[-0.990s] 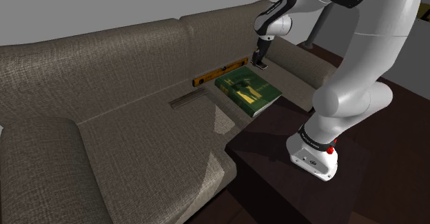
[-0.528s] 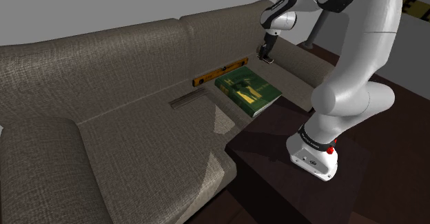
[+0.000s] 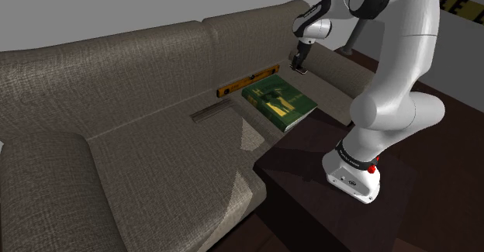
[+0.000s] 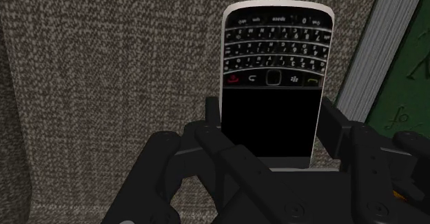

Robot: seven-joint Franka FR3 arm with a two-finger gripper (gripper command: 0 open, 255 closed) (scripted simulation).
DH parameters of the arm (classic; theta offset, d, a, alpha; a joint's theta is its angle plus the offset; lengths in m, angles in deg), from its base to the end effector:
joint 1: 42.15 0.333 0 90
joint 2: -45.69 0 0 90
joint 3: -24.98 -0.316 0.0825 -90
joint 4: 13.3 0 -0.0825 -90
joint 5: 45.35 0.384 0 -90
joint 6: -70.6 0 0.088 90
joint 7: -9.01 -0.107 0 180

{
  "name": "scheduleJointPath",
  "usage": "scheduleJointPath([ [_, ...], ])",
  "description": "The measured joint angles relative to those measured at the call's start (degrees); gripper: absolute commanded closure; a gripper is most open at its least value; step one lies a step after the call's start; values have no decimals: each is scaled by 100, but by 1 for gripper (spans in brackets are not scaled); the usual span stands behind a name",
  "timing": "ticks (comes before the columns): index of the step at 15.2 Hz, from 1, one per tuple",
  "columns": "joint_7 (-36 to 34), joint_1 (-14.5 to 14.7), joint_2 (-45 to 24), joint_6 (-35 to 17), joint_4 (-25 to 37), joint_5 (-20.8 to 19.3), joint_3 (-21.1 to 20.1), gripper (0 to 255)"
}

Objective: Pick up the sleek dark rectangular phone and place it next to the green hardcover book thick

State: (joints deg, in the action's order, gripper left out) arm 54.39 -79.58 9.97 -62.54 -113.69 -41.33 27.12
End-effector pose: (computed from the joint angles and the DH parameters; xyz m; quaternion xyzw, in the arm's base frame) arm 0.5105 -0.4177 0.2107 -0.9991 -0.0293 0.0094 0.0275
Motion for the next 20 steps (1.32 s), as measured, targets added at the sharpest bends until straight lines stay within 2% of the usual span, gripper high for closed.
scheduleJointPath([
  [13, 46, -26, -725, -630, 95, 45, -36, 255],
  [20, 46, -26, -893, -709, 185, 50, -44, 255],
])
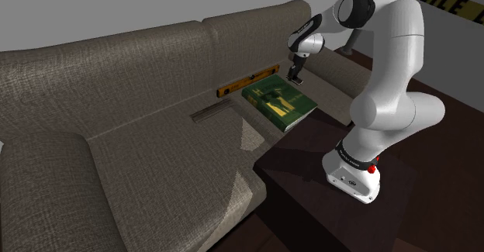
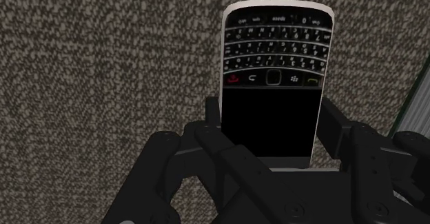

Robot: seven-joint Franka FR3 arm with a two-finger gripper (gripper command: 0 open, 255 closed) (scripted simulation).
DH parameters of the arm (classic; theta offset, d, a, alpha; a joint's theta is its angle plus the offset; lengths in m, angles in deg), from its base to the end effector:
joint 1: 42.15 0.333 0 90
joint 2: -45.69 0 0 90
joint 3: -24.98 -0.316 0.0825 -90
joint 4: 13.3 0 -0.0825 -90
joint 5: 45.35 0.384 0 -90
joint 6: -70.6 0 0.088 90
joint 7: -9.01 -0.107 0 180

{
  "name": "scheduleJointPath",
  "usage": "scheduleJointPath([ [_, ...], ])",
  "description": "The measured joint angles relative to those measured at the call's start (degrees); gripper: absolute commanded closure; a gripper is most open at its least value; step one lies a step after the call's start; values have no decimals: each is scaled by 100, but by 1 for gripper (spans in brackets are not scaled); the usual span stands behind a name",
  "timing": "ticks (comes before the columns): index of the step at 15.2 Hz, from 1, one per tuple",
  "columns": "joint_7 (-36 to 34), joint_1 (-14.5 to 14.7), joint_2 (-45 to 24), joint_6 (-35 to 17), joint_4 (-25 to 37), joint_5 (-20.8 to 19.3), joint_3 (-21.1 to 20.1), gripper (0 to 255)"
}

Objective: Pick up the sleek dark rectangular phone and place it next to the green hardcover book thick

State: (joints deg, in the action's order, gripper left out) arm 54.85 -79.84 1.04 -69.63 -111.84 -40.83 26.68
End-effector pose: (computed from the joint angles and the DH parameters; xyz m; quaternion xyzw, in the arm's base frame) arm 0.5105 -0.4172 0.1306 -0.9991 -0.0293 0.0093 0.0275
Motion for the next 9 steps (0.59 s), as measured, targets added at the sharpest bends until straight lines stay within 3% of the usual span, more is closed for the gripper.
scheduleJointPath([
  [1, 0, 0, -1, 0, 1, 0, 0, 255],
  [2, 0, 0, -1, 0, 1, 0, 0, 0],
  [9, -2, 2, 95, 58, -39, -4, 4, 0],
])
